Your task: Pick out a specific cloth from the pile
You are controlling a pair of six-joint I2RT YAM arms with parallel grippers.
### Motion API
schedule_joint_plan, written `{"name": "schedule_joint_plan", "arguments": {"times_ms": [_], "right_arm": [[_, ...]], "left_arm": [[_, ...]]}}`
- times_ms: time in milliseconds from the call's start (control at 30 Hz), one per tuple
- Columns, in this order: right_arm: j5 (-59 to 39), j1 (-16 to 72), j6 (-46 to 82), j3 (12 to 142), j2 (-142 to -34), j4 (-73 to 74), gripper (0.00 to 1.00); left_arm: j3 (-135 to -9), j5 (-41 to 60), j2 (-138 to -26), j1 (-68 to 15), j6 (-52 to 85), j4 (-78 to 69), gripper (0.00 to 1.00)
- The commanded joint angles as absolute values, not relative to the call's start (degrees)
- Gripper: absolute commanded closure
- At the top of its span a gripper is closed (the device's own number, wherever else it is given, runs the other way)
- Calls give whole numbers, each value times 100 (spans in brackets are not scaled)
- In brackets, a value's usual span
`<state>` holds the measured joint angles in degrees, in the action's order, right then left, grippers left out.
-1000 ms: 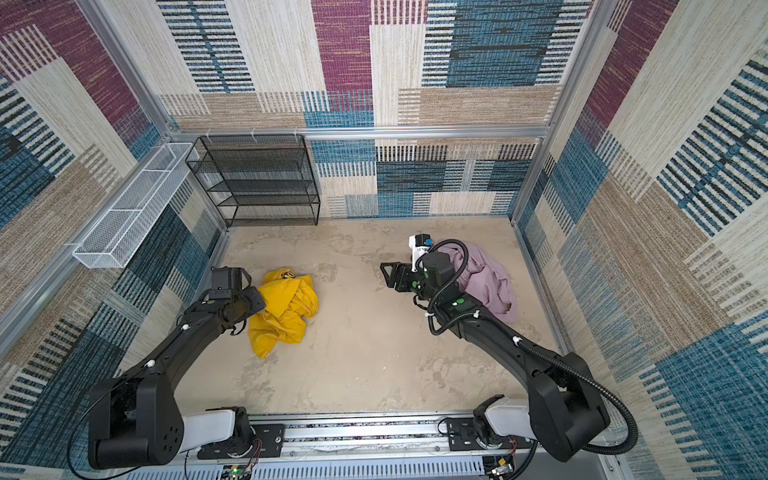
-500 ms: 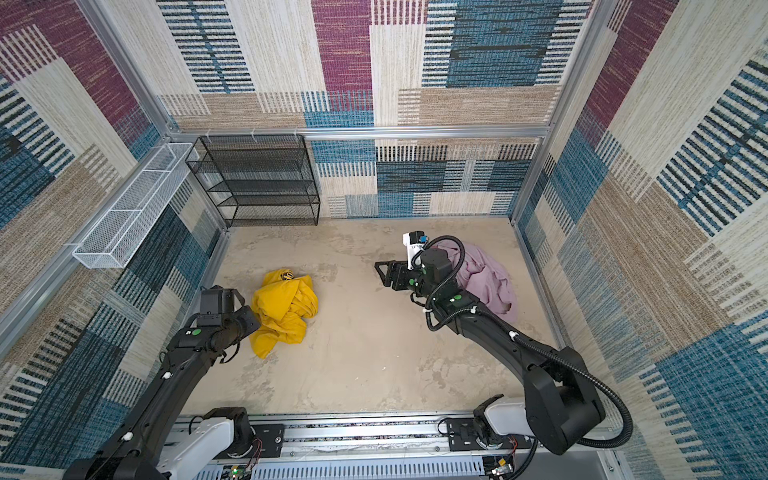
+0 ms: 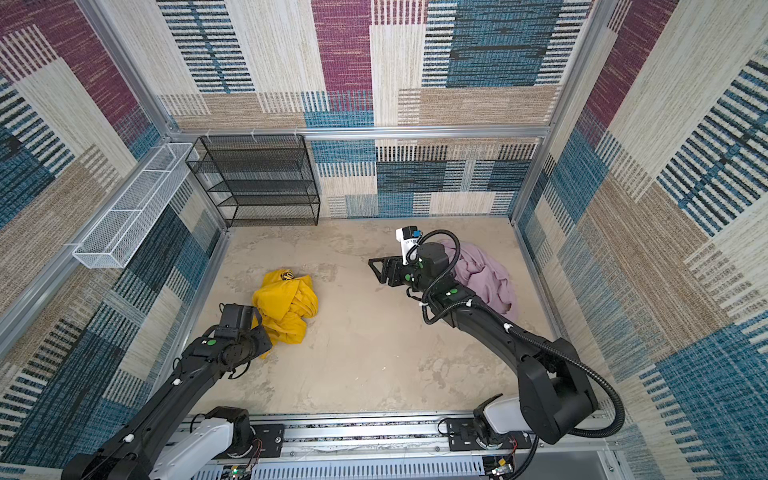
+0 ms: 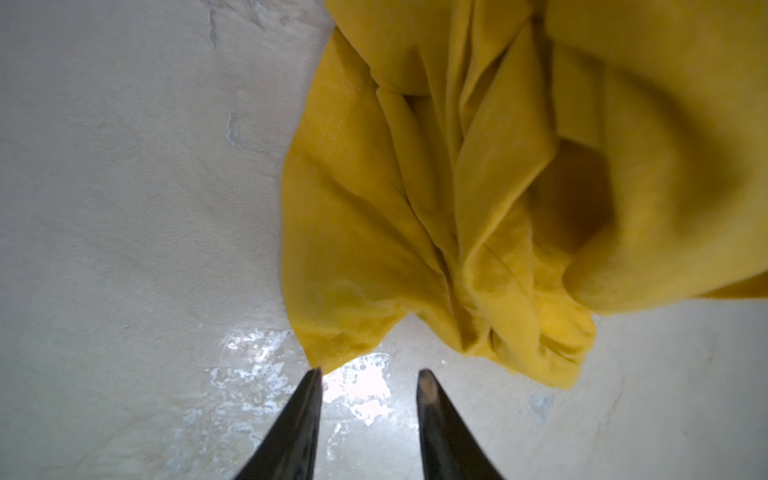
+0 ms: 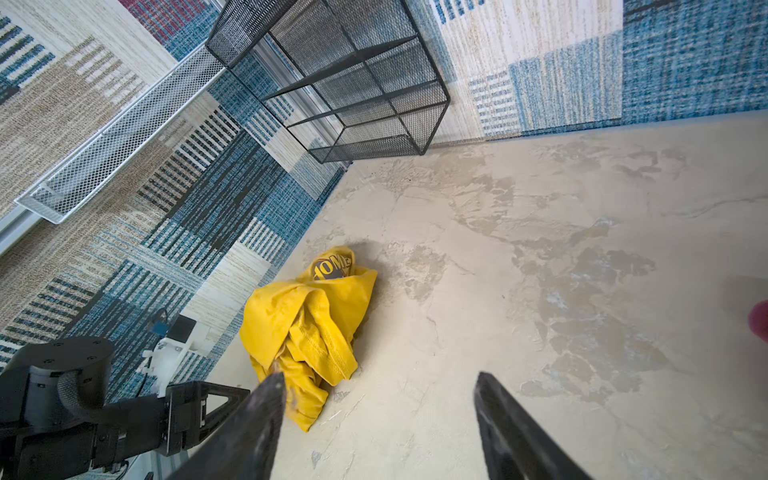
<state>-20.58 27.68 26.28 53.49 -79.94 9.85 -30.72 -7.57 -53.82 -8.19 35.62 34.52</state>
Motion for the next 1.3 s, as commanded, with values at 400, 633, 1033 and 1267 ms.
{"name": "schedule_joint_plan", "arguments": {"times_ms": [400,633,1033,1267], "right_arm": [[-2241,2775,2795,5405,-8059,1251,26],[-2268,2776,2830,5440,-8068,1250,26],[-2268,2771,2796,5475,-8112,1245,26],[-2270,2771,2784,5515,-8128,1242,26]], "left_arm": [[-2996,-686,-5683,-905,3468,3373,59],[-3014,-659,-5800,-951,3417,3306,60],[-3293,-927,-6084,-958,3347,3348,57],[-3524,-954,-6614,-958,3319,3349,57]]}}
